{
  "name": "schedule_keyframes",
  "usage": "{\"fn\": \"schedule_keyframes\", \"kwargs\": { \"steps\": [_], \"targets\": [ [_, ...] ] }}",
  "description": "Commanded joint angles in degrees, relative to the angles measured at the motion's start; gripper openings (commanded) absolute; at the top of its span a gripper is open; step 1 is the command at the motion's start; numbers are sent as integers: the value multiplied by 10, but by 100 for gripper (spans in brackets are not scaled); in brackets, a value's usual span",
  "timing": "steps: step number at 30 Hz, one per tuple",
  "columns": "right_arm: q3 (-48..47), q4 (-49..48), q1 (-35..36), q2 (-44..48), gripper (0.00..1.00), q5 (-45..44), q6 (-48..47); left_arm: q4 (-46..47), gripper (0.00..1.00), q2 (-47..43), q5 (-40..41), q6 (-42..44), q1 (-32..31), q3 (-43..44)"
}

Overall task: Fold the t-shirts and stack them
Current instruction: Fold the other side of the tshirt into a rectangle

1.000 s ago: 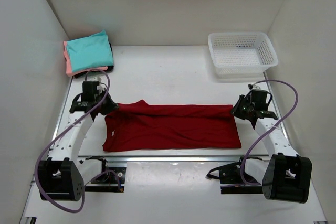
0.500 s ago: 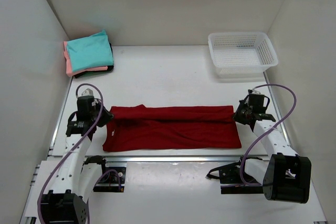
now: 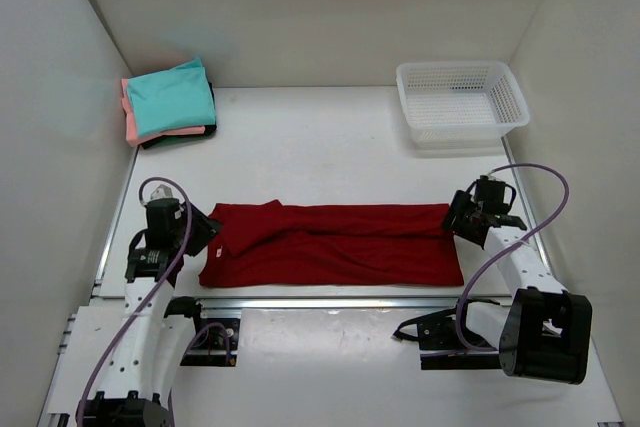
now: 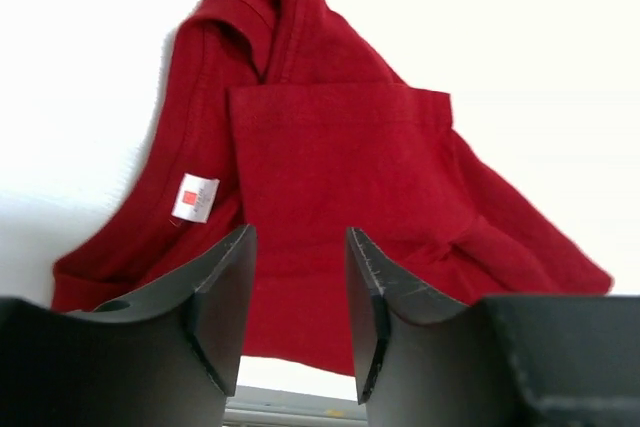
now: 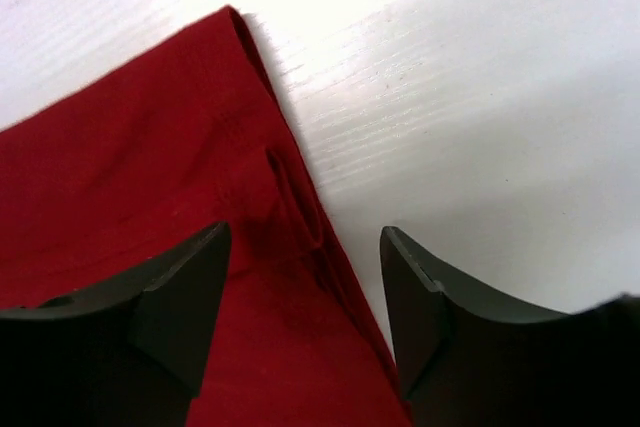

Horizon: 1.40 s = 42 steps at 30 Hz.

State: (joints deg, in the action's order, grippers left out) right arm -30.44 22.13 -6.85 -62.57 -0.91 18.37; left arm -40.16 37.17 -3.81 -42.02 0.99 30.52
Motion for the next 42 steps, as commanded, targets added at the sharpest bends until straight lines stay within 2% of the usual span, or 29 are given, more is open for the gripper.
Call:
{"fn": "schedule_keyframes", "kwargs": {
  "steps": [1, 3, 5, 6, 8, 16, 21, 25, 27, 29, 35, 42],
  "targets": [
    [-37, -2, 0, 6, 60, -25, -1, 1, 52, -34, -2, -47, -2, -14],
    [-50, -2, 3, 2, 59, -20, -1, 16, 49, -37, -15, -58, -27, -31],
    [-62, -11, 10, -1, 51, -6, -9, 37, 47, -10, -35, -54, -36, -37],
    [-71, -14, 19, -3, 51, -2, -11, 45, 47, -2, -44, -52, -46, -37],
    [-79, -29, 24, -9, 32, 28, -19, 59, 50, 26, -28, -43, -64, -31],
    [-90, -100, 92, -57, 22, 178, -26, 112, 65, 142, -1, -9, -98, 1],
    [-117, -125, 152, -121, 24, 295, -41, 116, 69, 182, 1, -10, -116, 3],
    [-151, -134, 210, -168, 30, 322, -70, 112, 64, 195, 11, -3, -110, 2],
    [-163, -140, 221, -191, 31, 346, -74, 103, 62, 207, 13, 4, -105, 6],
    [-182, -147, 237, -227, 35, 368, -79, 92, 62, 215, 15, 13, -103, 5],
    [-247, -119, 289, -308, 34, 389, -98, 96, 62, 218, 14, 25, -100, 5],
    [-256, -123, 327, -348, 33, 395, -100, 93, 62, 224, 11, 38, -84, 15]
  ]
}}
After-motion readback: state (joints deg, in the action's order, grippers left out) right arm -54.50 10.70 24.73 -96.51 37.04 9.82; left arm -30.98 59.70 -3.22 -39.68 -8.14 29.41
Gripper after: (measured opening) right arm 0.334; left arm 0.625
